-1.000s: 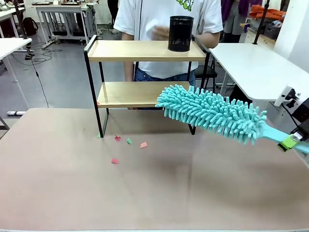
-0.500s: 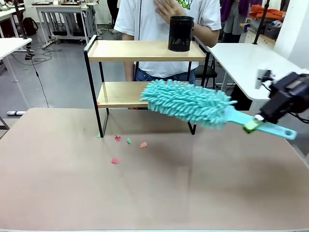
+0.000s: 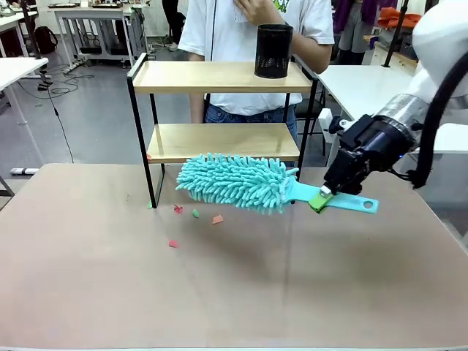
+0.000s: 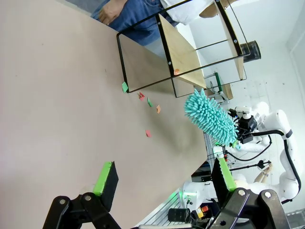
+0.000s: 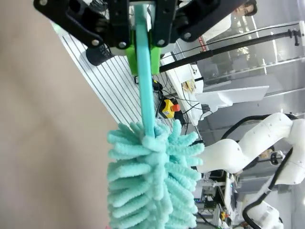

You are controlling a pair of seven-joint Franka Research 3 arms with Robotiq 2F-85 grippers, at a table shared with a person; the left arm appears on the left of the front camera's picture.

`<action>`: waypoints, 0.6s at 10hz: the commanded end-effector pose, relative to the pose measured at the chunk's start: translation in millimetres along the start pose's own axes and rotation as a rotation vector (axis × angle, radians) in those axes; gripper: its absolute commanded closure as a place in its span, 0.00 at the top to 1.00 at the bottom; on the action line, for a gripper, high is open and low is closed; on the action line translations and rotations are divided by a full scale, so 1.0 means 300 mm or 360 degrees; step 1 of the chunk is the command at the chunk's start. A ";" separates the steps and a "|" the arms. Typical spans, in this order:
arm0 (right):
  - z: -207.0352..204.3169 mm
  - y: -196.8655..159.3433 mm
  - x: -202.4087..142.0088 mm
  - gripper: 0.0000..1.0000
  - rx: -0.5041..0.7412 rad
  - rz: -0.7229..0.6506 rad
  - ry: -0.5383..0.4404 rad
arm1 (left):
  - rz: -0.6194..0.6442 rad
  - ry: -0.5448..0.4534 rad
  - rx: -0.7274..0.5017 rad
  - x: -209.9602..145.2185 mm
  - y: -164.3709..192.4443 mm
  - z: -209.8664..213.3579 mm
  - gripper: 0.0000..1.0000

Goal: Clean the shelf.
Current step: Clean the remaining tier of the Shelf with the Duster once objects are removed.

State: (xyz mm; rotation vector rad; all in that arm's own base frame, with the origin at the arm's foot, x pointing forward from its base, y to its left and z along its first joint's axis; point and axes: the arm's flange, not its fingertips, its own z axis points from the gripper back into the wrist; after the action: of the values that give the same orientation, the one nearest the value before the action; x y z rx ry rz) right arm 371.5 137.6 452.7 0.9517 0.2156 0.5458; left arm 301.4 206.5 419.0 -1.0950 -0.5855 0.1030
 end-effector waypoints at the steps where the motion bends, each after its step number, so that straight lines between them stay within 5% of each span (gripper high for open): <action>1: -0.005 0.053 0.084 0.12 -0.0043 0.0045 0.0024 | -0.0036 -0.0029 -0.0038 -0.001 0.000 -0.006 1.00; 6: -0.133 0.118 0.253 0.12 -0.0129 0.0102 0.0079 | -0.0036 -0.0029 -0.0038 -0.001 0.000 -0.006 1.00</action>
State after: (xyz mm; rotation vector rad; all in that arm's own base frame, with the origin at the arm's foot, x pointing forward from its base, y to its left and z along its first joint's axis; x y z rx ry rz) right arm 398.3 216.9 459.4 0.8908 0.2156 0.6648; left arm 301.3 206.5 419.1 -1.0953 -0.5856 0.1030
